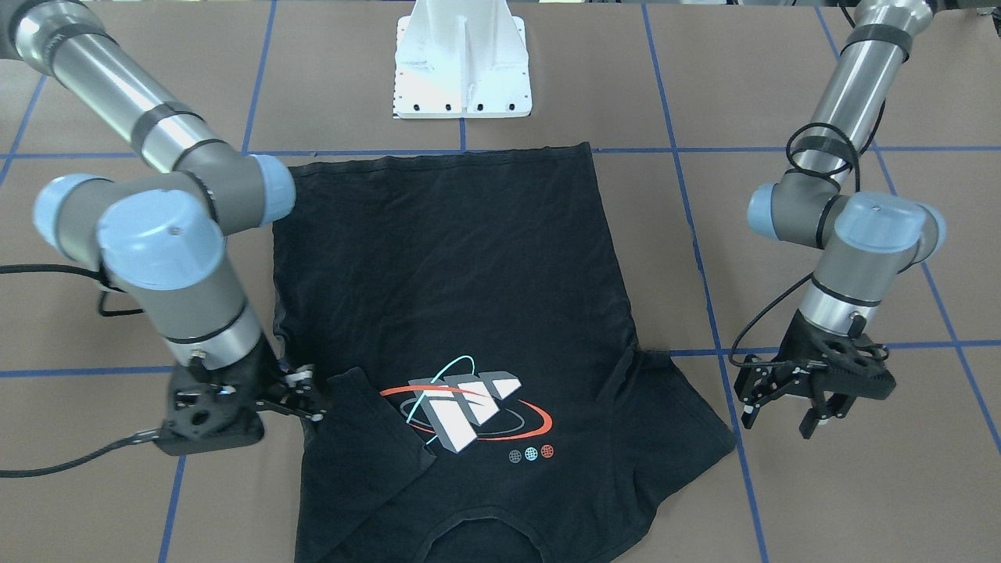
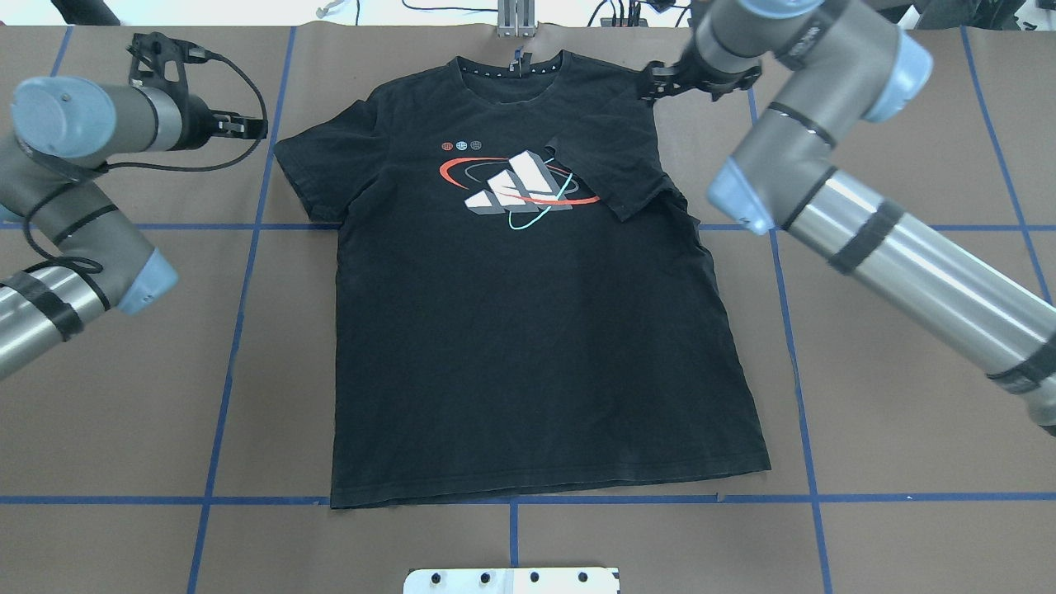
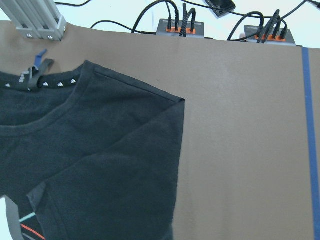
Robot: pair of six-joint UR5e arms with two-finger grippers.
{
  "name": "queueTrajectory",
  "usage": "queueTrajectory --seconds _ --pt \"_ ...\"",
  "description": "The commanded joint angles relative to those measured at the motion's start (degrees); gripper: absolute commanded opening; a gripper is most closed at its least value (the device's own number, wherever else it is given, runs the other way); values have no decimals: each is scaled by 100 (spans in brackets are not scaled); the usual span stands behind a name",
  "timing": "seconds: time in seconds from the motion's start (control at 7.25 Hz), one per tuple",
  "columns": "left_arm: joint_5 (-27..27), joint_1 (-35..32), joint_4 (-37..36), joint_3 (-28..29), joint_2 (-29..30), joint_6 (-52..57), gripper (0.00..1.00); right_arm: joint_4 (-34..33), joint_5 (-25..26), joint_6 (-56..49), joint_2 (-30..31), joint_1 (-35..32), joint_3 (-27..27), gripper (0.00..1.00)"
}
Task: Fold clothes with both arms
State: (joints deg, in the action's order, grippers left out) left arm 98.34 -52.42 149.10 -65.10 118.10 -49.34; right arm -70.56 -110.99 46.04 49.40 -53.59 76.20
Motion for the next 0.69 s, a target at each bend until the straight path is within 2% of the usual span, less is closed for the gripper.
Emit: queueTrajectory --seconds 0.0,0.28,0.55 --pt "-210 267 128 322 204 -506 63 -1 -336 -543 587 -310 439 100" --pt "-473 276 163 734 511 -524 63 -1 -327 -544 588 -302 449 100" --pt "-474 285 207 771 503 -524 63 -1 -327 -535 597 -302 440 100"
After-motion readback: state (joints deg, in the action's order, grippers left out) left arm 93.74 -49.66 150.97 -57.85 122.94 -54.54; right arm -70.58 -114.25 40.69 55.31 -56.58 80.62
